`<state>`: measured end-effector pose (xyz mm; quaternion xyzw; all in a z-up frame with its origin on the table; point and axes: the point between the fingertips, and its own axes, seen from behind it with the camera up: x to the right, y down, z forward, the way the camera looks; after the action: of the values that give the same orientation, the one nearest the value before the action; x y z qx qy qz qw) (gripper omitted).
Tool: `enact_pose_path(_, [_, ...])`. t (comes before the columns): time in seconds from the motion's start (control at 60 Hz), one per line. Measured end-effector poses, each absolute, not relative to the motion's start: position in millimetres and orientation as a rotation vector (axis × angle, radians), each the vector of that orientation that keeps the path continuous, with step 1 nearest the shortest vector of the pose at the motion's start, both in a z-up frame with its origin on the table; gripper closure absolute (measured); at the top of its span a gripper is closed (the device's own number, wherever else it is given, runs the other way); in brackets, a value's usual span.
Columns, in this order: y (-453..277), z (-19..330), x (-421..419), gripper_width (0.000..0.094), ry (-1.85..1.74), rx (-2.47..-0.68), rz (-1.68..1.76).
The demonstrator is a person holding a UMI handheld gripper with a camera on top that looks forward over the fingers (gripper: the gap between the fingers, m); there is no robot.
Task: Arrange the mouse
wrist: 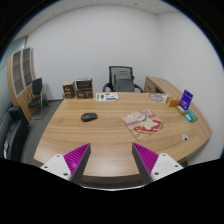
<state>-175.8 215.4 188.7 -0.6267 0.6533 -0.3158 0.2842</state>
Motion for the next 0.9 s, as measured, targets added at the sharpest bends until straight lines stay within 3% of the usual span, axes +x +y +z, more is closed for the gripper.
enact_pose_path(0.483, [336.9, 107.0, -44.7, 0.0068, 1.668, -1.691, -0.816])
enact_pose_path(0.9, [362.4, 12.9, 80.7, 0.0066, 1.752, -1.688, -0.839])
